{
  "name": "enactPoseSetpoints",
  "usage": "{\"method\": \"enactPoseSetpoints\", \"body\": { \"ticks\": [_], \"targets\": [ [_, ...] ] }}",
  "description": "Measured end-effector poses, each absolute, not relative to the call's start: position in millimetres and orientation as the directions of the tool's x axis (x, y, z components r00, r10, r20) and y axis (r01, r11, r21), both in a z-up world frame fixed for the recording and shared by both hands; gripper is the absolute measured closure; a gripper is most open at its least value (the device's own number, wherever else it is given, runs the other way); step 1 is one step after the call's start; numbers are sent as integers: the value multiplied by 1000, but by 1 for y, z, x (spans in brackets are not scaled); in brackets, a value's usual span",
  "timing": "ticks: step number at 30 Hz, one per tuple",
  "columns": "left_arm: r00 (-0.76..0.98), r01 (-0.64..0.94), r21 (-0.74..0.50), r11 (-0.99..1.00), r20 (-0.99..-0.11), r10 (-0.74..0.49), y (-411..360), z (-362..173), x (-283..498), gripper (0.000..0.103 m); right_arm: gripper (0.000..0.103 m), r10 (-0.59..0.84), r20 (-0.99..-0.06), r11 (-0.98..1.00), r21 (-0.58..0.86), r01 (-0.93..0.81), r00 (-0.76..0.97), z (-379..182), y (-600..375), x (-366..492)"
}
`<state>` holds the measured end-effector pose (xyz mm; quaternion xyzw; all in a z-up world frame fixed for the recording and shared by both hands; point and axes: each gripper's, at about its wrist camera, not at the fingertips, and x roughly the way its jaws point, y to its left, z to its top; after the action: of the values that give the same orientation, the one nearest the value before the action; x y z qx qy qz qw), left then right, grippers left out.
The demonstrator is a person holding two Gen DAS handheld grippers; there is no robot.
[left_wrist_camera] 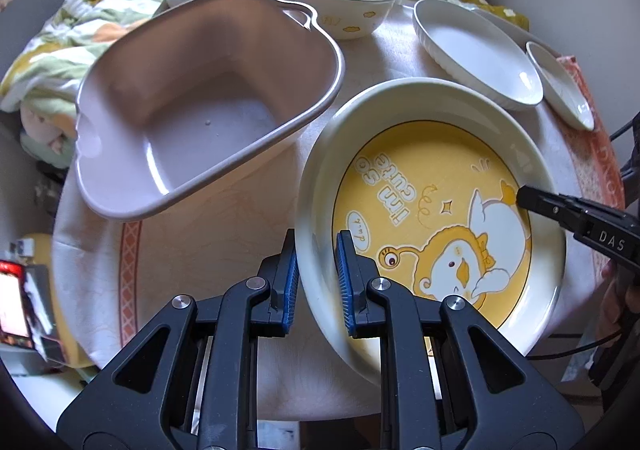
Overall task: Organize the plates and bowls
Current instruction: 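Lower the yellow duck dish onto the cloth and open both grippers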
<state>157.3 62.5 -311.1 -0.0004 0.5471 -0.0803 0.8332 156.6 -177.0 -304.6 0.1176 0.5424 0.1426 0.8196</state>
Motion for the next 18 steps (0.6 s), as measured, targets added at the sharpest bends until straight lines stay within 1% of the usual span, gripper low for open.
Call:
{"method": "enactPoseSetpoints", "body": {
  "ticks": [3,4,5,6,7,8,9,10,12,15,18],
  "targets": [
    [371,158,-64,985,-921,-119,58,-311,157,83,92,342,-863,939,332,-93,373,-303,-177,156],
    [366,165,-54,985,-924,-112,57,-311,156,80,89,337,-866,941,328,-88,369,-302,-178,156],
    [360,170,-50,984,-927,-109,56,-311,155,72,85,328,-870,943,321,-82,367,-302,-178,155],
    [352,176,-51,983,-929,-111,56,-311,154,63,72,323,-873,945,316,-79,365,-301,-179,155],
    [350,180,-61,982,-929,-122,55,-311,153,35,49,323,-873,945,317,-77,365,-300,-180,154],
    [361,176,-63,982,-924,-123,56,-309,150,21,36,324,-871,945,320,-74,368,-299,-182,153],
    [378,170,-58,984,-918,-119,56,-307,147,7,16,327,-867,943,324,-72,375,-297,-183,151],
    [394,168,-50,985,-912,-113,56,-304,144,4,10,326,-863,943,323,-74,385,-295,-184,149],
    [390,171,-44,984,-914,-109,56,-302,141,4,10,304,-862,951,296,-84,405,-290,-185,144],
    [382,176,-70,982,-914,-134,58,-294,134,4,9,278,-860,960,251,-120,428,-282,-183,136],
    [381,178,-81,981,-913,-144,58,-275,127,4,4,263,-862,964,217,-153,433,-266,-181,129]
  ]
}}
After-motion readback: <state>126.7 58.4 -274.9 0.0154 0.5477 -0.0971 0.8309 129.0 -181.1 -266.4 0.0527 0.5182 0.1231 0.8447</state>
